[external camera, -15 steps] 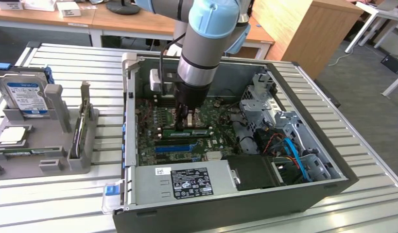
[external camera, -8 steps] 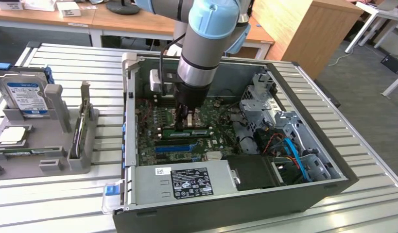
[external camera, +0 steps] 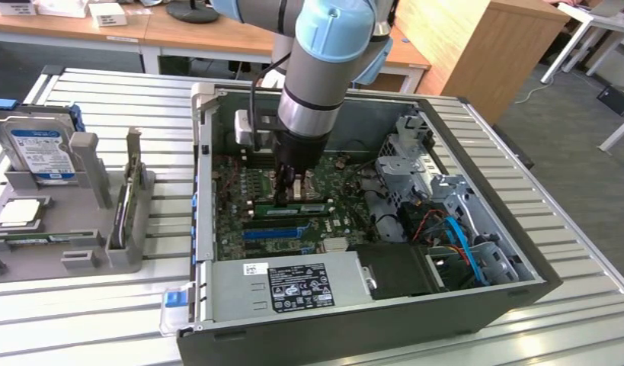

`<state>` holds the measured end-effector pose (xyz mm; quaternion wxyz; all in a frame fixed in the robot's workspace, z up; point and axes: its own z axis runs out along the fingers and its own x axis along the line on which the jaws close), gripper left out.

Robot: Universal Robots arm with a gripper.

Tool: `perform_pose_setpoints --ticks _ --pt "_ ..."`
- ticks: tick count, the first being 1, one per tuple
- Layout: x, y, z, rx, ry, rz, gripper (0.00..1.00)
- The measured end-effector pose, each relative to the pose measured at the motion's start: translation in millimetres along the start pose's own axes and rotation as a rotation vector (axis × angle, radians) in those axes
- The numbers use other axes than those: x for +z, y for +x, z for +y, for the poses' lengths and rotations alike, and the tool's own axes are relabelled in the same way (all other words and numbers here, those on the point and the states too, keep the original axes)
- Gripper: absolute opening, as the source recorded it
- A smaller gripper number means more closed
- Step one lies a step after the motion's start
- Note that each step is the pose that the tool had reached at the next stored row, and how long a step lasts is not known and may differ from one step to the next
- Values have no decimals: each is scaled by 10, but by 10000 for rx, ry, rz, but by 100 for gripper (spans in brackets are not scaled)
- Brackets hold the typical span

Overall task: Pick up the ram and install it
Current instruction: 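Press down the ram until it locks into place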

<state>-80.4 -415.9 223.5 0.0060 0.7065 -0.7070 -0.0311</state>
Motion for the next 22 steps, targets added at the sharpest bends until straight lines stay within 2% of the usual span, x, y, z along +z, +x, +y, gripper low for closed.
perform_pose_setpoints --ticks 22 --pt "10 0 -1 0 2 -4 11"
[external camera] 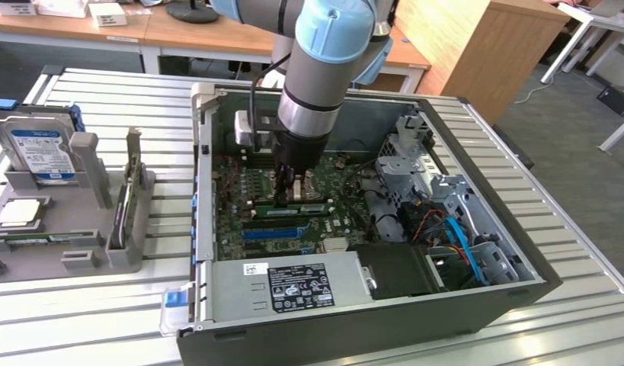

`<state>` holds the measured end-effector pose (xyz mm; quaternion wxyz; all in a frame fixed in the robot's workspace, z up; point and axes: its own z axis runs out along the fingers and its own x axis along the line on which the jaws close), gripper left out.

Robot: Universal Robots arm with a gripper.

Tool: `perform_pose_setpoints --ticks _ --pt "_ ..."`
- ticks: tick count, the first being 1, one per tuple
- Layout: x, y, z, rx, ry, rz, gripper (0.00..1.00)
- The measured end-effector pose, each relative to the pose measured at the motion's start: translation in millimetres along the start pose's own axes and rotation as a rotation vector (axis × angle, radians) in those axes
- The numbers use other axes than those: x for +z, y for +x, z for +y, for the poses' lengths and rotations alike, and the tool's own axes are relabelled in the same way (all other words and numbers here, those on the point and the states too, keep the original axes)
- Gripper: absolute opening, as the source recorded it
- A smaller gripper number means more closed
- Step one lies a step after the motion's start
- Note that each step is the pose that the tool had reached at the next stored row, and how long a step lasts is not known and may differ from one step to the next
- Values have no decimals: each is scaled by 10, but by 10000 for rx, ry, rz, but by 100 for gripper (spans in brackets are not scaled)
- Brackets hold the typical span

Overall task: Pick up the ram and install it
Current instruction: 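Press down the ram until it locks into place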

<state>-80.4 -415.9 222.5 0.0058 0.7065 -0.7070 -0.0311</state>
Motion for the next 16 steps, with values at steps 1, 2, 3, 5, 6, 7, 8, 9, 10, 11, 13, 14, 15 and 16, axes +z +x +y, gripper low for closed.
perform_pose_setpoints --ticks 1,2,3,5,6,7,8,9,10,11,13,14,15,16 --pt "0 0 0 0 0 0 11" --pt "0 0 0 0 0 -1 11" --pt "-2 -1 0 0 1 -3 11" --pt "-10 -2 -1 -1 8 -9 11" --pt "-20 -2 0 0 3 -4 11" --pt "-33 -1 2 0 0 2 11" --pt "-45 -2 2 0 1 2 11" --pt "-60 -2 3 0 0 2 11" --pt "-75 -3 4 0 0 3 11" --pt "-91 -3 5 0 -1 4 11" --pt "-123 -4 6 0 0 4 11" --pt "-139 -5 7 0 0 3 11" --pt "-155 -5 8 0 0 3 11" --pt "-171 -6 9 0 1 3 11"
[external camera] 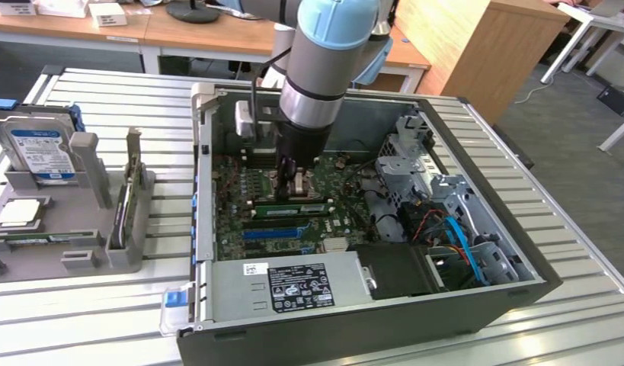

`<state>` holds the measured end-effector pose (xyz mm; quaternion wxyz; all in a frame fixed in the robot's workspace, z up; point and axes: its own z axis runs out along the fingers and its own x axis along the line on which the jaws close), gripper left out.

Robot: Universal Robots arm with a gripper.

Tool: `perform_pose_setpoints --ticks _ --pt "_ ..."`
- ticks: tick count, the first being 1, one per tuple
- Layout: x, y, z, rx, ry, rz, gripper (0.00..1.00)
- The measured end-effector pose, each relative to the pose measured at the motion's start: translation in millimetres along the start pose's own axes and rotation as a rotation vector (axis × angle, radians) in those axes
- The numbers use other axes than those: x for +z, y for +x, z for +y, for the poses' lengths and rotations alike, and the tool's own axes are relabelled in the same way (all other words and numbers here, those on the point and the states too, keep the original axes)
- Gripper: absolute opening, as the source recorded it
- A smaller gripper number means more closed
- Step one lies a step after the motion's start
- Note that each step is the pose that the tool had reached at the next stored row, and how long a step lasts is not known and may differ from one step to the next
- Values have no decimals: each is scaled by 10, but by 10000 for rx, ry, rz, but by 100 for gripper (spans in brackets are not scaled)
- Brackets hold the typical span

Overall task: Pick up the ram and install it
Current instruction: 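Press down the ram until it locks into place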

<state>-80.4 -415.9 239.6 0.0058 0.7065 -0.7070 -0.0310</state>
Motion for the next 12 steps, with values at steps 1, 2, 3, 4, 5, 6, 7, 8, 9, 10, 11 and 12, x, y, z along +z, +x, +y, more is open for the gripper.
perform_pose_setpoints --ticks 1,2,3,4,5,6,7,8,9,10,11,12 --pt "-15 0 1 0 -1 1 11" --pt "-30 -1 2 0 -1 1 11" --pt "-43 -2 2 0 0 0 11" --pt "-56 -2 3 0 0 1 11" --pt "-69 -3 4 0 0 1 11" --pt "-81 -3 4 0 -1 1 11" --pt "-91 -3 5 0 -1 1 11" --pt "-95 -3 5 0 -1 0 11" --pt "-94 -4 5 0 0 -1 11" --pt "-94 -3 5 0 0 0 11" --pt "-94 -3 5 0 0 0 11" --pt "-94 -3 5 0 0 0 11"
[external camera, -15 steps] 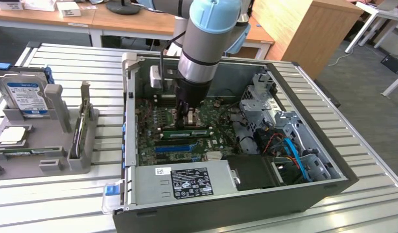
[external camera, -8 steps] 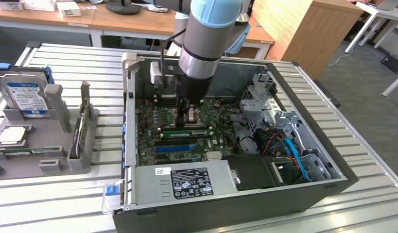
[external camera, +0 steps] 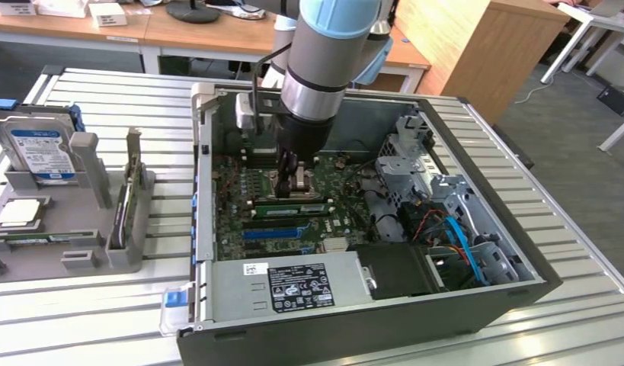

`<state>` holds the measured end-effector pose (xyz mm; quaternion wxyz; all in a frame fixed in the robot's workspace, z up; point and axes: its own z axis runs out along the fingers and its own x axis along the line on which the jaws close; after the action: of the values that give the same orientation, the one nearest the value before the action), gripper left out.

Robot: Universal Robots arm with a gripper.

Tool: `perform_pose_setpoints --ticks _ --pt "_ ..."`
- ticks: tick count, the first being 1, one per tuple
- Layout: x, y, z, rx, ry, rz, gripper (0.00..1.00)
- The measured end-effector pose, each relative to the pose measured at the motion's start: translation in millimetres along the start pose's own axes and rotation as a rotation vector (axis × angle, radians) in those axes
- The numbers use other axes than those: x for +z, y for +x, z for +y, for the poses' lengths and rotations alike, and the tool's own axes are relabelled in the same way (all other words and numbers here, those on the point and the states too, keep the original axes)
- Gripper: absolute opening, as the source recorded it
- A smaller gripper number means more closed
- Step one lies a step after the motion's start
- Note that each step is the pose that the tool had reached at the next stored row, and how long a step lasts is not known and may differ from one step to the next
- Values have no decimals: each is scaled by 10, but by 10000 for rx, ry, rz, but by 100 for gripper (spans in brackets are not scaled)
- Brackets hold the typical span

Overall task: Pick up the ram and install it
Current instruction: 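Press down the ram until it locks into place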

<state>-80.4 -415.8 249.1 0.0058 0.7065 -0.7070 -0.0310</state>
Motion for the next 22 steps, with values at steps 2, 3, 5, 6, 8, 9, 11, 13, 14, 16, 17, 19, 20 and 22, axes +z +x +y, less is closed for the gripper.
perform_pose_setpoints --ticks 2,3,5,6,8,9,11,13,14,16,17,19,20,22 --pt "0 0 0 0 0 1 11" --pt "-1 0 -3 -2 -1 1 11" --pt "-3 0 -24 0 -2 3 11" --pt "-3 0 -39 0 -1 2 11" --pt "-4 0 -74 0 -1 1 11" --pt "-6 0 -94 1 -1 2 11" --pt "-7 0 -133 0 -1 1 11" --pt "-9 0 -168 0 0 1 11" --pt "-10 0 -186 0 -1 1 11" --pt "-12 0 -221 0 0 1 11" --pt "-13 0 -237 1 0 1 11" --pt "-15 0 -268 0 -1 1 11" --pt "-15 0 -284 0 -1 1 11" --pt "-17 0 -312 0 -1 1 11"
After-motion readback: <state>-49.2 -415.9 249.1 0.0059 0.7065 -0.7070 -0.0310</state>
